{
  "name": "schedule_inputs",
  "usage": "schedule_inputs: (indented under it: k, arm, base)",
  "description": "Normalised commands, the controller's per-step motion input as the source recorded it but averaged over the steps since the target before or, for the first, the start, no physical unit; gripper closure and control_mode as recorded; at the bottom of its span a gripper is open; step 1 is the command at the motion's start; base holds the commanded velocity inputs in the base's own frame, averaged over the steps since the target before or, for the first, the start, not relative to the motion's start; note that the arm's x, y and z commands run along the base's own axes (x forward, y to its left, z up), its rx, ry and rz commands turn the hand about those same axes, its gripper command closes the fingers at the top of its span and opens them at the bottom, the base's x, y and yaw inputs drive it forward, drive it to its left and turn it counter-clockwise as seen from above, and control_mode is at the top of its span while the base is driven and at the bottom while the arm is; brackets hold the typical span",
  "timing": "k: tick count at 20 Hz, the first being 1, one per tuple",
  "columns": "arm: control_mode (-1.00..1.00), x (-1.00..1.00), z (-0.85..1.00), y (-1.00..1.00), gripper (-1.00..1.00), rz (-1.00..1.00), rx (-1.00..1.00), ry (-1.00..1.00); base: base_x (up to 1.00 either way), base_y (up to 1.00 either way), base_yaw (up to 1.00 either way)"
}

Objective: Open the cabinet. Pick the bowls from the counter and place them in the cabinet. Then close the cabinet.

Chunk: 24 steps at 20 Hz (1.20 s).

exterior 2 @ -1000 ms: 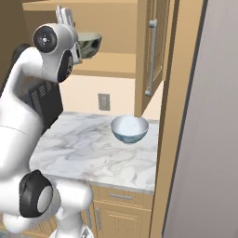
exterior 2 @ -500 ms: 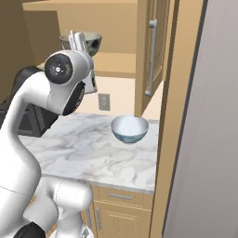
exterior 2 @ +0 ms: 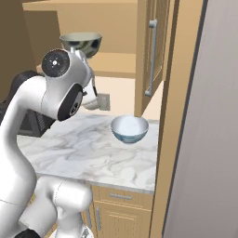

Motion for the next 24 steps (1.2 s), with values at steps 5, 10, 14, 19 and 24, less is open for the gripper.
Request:
schedule_inputs:
  k: [5,10,14,19,24]
  arm:
    - [-1.0,0.0,-0.36,0.0,-1.0,0.0,0.0,0.07]
    - [-1.0,0.0,-0.76,0.0,-1.0,0.0,-0.04,0.15]
    - [-1.0,0.0,-0.81,0.0,-1.0,0.0,-0.07,0.18]
    - [-1.0,0.0,-0.76,0.0,-1.0,0.0,-0.04,0.21]
    - [-1.0,0.03,-0.69,0.0,-1.0,0.0,-0.05,0.21]
  base:
    - [0.0,0.0,0.0]
    - [0.0,0.0,0.0]
    - [0.0,0.0,0.0]
    - [0.0,0.0,0.0]
    - [0.0,0.0,0.0]
